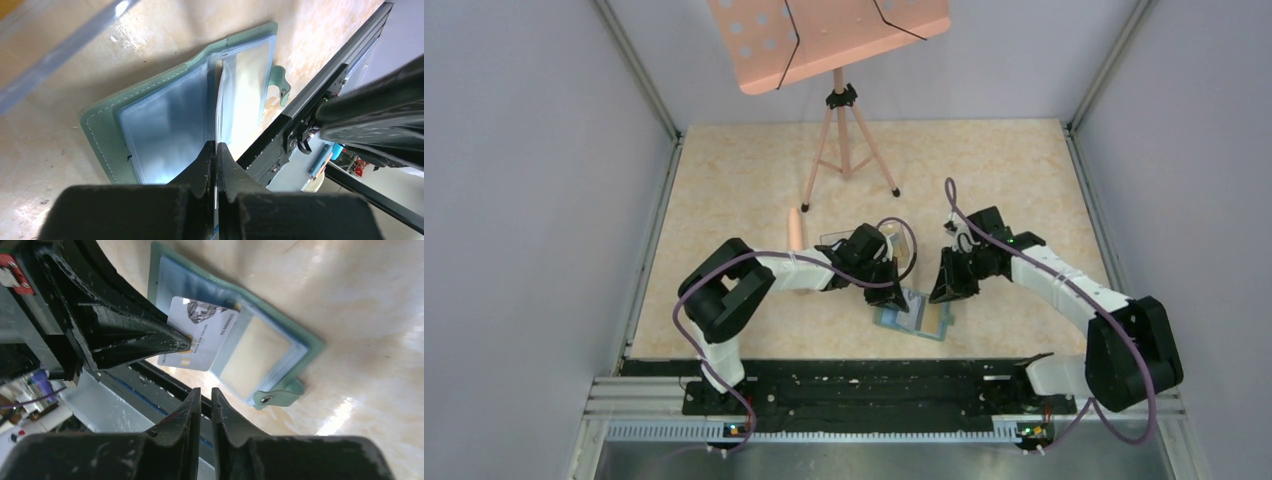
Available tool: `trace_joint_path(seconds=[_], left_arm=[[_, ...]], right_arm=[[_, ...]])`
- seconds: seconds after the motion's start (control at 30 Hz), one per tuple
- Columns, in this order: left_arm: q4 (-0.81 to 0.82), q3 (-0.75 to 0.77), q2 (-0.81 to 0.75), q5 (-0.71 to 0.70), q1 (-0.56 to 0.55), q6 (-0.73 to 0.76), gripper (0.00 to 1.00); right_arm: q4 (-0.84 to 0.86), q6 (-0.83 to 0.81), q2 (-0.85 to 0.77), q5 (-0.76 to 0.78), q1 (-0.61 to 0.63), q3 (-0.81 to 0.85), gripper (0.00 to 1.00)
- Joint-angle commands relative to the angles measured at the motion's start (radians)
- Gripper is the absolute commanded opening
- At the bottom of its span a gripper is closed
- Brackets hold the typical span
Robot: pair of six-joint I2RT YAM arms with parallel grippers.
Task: Put the credit cards into the card holder
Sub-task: Insert the credit card into the card holder.
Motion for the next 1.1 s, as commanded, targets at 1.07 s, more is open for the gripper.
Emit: trace_joint_path(seconds=[1.07], left_arm=[[0.063, 0.063, 0.033, 0.038, -0.009, 0.001, 0.00]], right_arm=[[-0.059, 0.082, 0.238, 0.281, 0.035, -0.023, 0.00]])
